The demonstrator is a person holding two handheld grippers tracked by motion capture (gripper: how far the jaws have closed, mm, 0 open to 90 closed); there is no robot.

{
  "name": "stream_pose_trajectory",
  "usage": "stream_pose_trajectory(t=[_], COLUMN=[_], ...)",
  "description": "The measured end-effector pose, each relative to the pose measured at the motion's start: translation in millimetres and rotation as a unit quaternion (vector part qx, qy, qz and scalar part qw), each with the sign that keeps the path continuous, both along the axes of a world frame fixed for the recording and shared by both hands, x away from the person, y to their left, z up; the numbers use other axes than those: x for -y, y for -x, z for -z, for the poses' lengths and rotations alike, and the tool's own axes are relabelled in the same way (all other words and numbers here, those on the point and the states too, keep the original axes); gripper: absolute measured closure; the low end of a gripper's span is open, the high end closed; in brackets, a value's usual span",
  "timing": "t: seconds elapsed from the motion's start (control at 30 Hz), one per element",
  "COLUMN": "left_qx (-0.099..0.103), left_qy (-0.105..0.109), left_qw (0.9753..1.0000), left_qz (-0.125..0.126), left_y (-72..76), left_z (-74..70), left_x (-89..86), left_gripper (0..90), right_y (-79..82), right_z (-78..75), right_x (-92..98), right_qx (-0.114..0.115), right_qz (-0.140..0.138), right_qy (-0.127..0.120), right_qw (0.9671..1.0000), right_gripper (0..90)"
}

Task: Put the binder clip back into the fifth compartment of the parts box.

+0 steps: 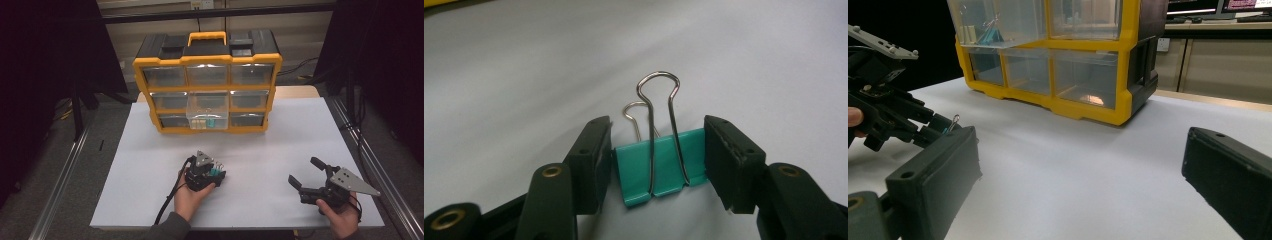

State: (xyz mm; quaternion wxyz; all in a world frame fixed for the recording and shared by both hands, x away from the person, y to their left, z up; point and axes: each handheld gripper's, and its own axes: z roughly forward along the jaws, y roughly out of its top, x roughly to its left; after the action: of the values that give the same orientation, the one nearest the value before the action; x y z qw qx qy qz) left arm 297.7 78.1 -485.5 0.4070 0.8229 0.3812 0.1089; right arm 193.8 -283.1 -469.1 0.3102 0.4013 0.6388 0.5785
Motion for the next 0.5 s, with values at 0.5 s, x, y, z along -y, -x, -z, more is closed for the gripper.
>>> stream_pose_trajectory(t=[0.5], left_qx=[0.043], left_qy=[0.074], left_qw=[0.9963], left_qz=[0.004], left_y=[1.3], left_z=[-33.2], left_x=[-18.6], left_gripper=[46.9], right_y=[-0.5], right_z=[0.2], right_x=[0.0], right_qx=[0.001], right_qz=[-0.002], right_qy=[-0.001], right_qw=[1.0], right_gripper=[1.6])
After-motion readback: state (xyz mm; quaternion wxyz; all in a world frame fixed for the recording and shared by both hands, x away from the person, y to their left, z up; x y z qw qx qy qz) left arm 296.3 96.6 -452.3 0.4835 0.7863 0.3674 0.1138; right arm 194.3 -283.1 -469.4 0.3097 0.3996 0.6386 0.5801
